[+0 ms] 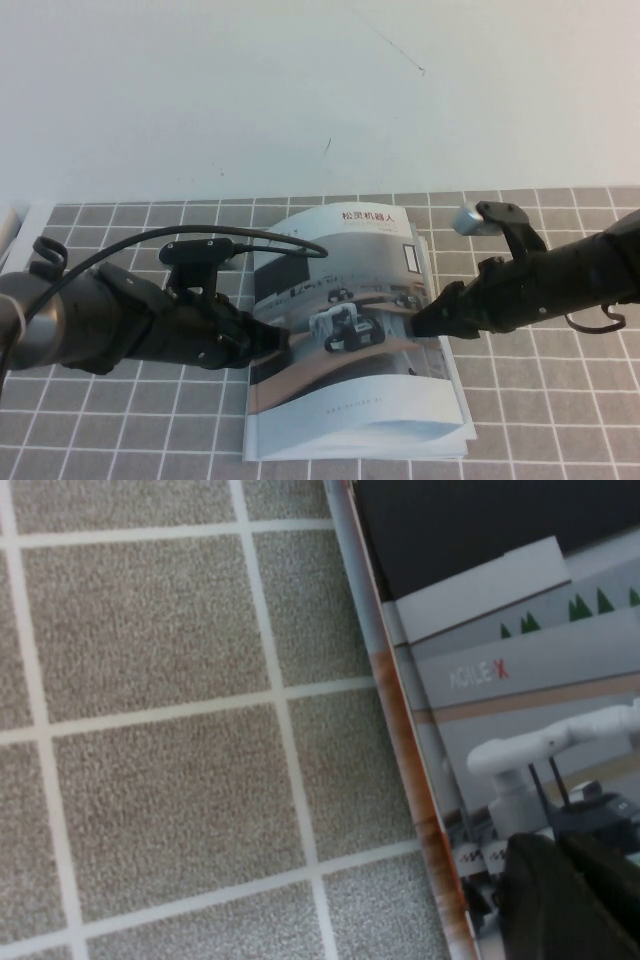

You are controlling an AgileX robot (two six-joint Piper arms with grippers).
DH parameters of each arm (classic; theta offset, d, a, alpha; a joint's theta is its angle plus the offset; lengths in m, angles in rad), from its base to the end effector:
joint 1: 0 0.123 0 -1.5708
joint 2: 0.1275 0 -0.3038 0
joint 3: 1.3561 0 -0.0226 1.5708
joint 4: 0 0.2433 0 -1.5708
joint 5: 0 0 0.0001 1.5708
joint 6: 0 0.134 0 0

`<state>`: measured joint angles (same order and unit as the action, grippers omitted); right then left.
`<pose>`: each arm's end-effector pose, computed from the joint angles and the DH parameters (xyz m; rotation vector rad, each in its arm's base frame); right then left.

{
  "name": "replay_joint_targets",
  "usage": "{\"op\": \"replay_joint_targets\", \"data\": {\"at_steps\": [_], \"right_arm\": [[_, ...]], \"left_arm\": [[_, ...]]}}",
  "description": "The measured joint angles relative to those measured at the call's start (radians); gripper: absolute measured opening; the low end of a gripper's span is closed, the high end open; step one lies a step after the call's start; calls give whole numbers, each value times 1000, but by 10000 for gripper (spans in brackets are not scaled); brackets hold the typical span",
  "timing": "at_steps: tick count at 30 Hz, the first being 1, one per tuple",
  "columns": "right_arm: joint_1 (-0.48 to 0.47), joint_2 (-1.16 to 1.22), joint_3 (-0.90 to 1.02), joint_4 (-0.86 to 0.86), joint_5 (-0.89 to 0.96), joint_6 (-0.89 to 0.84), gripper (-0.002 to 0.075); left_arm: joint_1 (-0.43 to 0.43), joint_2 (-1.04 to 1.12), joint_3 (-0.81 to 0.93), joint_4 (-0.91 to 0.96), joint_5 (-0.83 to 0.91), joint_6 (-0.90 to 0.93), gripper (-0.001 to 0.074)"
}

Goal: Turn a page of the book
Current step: Open the closed book

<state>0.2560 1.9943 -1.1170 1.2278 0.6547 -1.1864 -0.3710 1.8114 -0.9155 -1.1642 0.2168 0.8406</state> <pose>0.3690 0.1761 0.1301 -0.5897 2.4923 0.8745 0.3405 -0.1610 0.1435 0.1588 2.5154 -0.5340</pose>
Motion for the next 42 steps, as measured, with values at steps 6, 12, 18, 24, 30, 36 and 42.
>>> {"op": "replay_joint_targets", "data": {"at_steps": [6,12,18,24,30,36,42], "right_arm": [[0,0,-25,88,96,-17,336],[0,0,-52,149,183,-48,336],[0,0,-70,180,270,-61,335],[0,0,-113,192,374,-70,336],[0,0,-159,193,416,-70,336],[0,0,-161,194,421,-66,335],[0,0,-161,209,445,-62,335]], "left_arm": [[2,0,0,0,2,4,-4],[3,0,0,0,5,4,-4],[6,0,0,-4,5,18,-4],[6,0,0,-6,7,22,-4],[6,0,0,-9,7,25,-4],[6,0,0,-9,7,27,-4],[6,0,0,-11,8,32,-4]]}}
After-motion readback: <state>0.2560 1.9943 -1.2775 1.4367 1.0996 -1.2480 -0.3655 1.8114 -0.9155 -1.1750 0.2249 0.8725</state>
